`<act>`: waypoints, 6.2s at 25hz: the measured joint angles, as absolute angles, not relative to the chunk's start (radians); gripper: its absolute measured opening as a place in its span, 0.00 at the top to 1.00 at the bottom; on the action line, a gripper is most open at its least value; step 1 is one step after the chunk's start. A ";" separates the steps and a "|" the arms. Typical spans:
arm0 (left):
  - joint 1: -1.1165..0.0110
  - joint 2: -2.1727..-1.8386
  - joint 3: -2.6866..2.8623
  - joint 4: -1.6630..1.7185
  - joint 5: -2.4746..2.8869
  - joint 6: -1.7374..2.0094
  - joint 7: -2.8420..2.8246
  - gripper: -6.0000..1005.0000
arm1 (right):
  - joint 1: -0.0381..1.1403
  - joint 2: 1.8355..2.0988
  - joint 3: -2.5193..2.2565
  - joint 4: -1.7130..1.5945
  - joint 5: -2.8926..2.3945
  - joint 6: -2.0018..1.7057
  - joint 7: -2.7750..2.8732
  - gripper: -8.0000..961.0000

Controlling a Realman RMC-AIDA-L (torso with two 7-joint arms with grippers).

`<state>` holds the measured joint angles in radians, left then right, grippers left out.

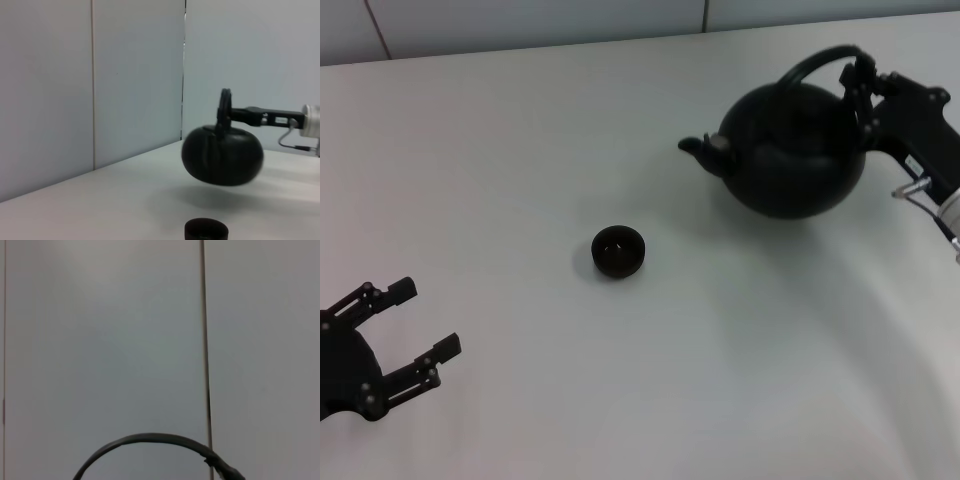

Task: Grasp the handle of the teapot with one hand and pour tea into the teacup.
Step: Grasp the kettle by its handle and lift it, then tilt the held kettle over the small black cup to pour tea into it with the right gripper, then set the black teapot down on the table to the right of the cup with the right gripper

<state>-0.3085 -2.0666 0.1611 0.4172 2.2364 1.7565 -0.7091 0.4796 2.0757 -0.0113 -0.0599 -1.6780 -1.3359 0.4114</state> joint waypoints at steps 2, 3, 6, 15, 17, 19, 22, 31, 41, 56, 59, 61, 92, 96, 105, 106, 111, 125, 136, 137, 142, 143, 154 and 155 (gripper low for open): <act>-0.309 -2.066 0.161 0.415 2.236 1.756 -0.709 0.20 | 0.497 2.076 -0.014 -0.078 -1.682 -1.333 0.441 0.91; -0.309 -2.066 0.161 0.414 2.236 1.756 -0.709 0.20 | 0.502 2.075 -0.017 -0.082 -1.684 -1.331 0.447 0.91; -0.308 -2.066 0.161 0.414 2.234 1.756 -0.707 0.20 | 0.516 2.075 -0.037 -0.086 -1.686 -1.330 0.449 0.91; -0.310 -2.067 0.161 0.413 2.229 1.756 -0.707 0.20 | 0.555 2.072 -0.188 -0.179 -1.702 -1.326 0.581 0.91; -0.310 -2.067 0.161 0.412 2.228 1.756 -0.706 0.20 | 0.572 2.071 -0.299 -0.255 -1.703 -1.326 0.666 0.91; -0.310 -2.067 0.161 0.409 2.228 1.756 -0.701 0.20 | 0.580 2.070 -0.348 -0.293 -1.704 -1.325 0.704 0.91; -0.311 -2.067 0.161 0.392 2.226 1.756 -0.685 0.20 | 0.590 2.071 -0.390 -0.328 -1.704 -1.317 0.725 0.91; -0.310 -2.066 0.161 0.391 2.226 1.755 -0.685 0.20 | 0.604 2.073 -0.402 -0.356 -1.705 -1.289 0.692 0.91; -0.309 -2.067 0.161 0.390 2.226 1.755 -0.684 0.20 | 0.634 2.075 -0.466 -0.372 -1.712 -1.272 0.530 0.91; -0.315 -2.068 0.161 0.379 2.226 1.755 -0.684 0.20 | 0.672 2.077 -0.511 -0.376 -1.707 -1.248 0.368 0.91; -0.315 -2.068 0.161 0.379 2.226 1.754 -0.684 0.20 | 0.679 2.078 -0.512 -0.381 -1.710 -1.249 0.351 0.91; -0.315 -2.067 0.161 0.379 2.226 1.752 -0.684 0.20 | 0.683 2.078 -0.517 -0.385 -1.712 -1.251 0.319 0.91; -0.309 -2.066 0.161 0.379 2.212 1.750 -0.684 0.20 | 0.675 2.085 -0.644 -0.449 -1.700 -1.259 0.230 0.91; -0.309 -2.066 0.161 0.379 2.212 1.750 -0.684 0.20 | 0.676 2.085 -0.645 -0.449 -1.699 -1.257 0.268 0.91; -0.308 -2.066 0.161 0.379 2.210 1.752 -0.684 0.20 | 0.653 2.083 -0.638 -0.481 -1.699 -1.220 0.593 0.91; -0.308 -2.066 0.161 0.379 2.210 1.752 -0.684 0.20 | 0.640 2.083 -0.638 -0.489 -1.699 -1.216 0.666 0.91; -0.307 -2.066 0.161 0.379 2.201 1.757 -0.684 0.20 | 0.617 2.083 -0.630 -0.491 -1.696 -1.217 0.741 0.91; -0.312 -2.065 0.161 0.377 2.201 1.758 -0.687 0.20 | 0.465 2.080 -0.622 -0.474 -1.464 -1.240 0.849 0.91; -0.309 -2.063 0.162 0.377 2.201 1.759 -0.686 0.20 | 0.391 2.083 -0.601 -0.465 -1.446 -1.238 0.905 0.90; -0.309 -2.063 0.162 0.377 2.201 1.759 -0.686 0.20 | 0.389 2.083 -0.600 -0.464 -1.446 -1.241 0.905 0.90; -0.311 -2.063 0.165 0.377 2.201 1.761 -0.685 0.20 | 0.382 2.084 -0.600 -0.463 -1.446 -1.244 0.902 0.89; -0.311 -2.063 0.166 0.377 2.201 1.761 -0.685 0.20 | 0.379 2.084 -0.600 -0.463 -1.446 -1.244 0.898 0.89; -0.315 -2.065 0.167 0.377 2.201 1.761 -0.684 0.20 | 0.366 2.084 -0.537 -0.380 -1.444 -1.262 0.773 0.86; -0.315 -2.065 0.167 0.377 2.201 1.761 -0.684 0.20 | 0.366 2.084 -0.537 -0.377 -1.444 -1.263 0.772 0.86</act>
